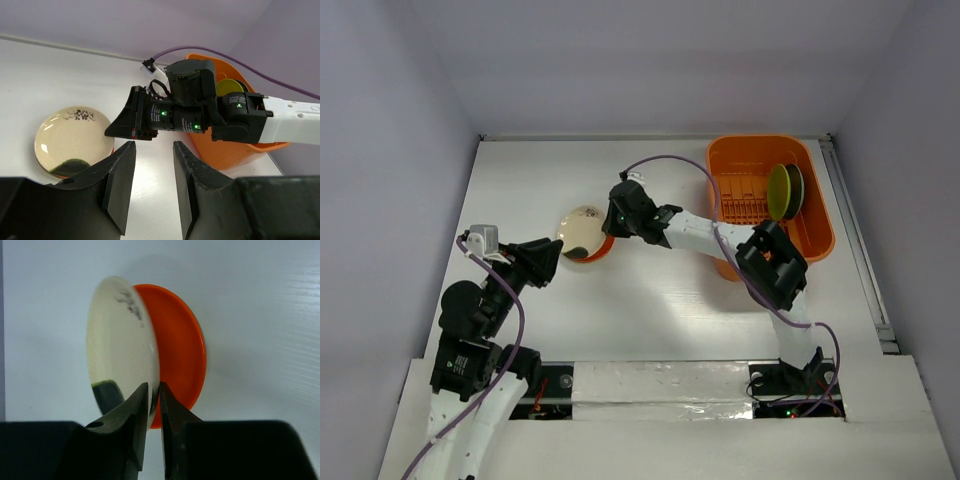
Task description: Unload the plates from the dish rack
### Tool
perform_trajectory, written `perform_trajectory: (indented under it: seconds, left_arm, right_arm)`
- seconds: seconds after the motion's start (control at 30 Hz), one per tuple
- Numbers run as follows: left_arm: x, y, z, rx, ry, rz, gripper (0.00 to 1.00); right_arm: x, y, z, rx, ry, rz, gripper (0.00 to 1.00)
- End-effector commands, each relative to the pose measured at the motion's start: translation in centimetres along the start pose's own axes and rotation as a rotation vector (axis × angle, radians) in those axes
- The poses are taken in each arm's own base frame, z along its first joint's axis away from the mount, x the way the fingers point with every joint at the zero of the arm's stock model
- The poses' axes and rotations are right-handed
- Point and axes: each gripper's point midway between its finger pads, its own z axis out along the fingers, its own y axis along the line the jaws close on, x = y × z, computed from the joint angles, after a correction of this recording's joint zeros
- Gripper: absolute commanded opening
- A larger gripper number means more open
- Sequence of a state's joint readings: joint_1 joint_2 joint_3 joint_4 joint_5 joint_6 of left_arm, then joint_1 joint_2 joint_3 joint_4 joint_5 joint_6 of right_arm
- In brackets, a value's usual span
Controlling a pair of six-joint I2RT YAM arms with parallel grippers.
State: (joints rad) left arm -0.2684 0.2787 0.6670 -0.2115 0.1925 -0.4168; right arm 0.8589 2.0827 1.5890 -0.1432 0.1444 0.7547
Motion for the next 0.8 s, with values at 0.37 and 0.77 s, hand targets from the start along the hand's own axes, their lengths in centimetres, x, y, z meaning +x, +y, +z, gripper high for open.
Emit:
perform_trajectory:
  seconds: [0.37,0.77]
  left_arm:
    - [-0.8,-0.3,0.3,0.012,-0.024,0.004,0.33]
    - [-0.9,-0.8,-0.1,0.035,-0.038,0.007,0.33]
  right_arm:
    - [-3.2,0.0,-2.9,0.038,-0.105,-0.011,0.57]
    - [-12.9,-11.7,-17.2,0.477,-0.39,-0.109,0.0]
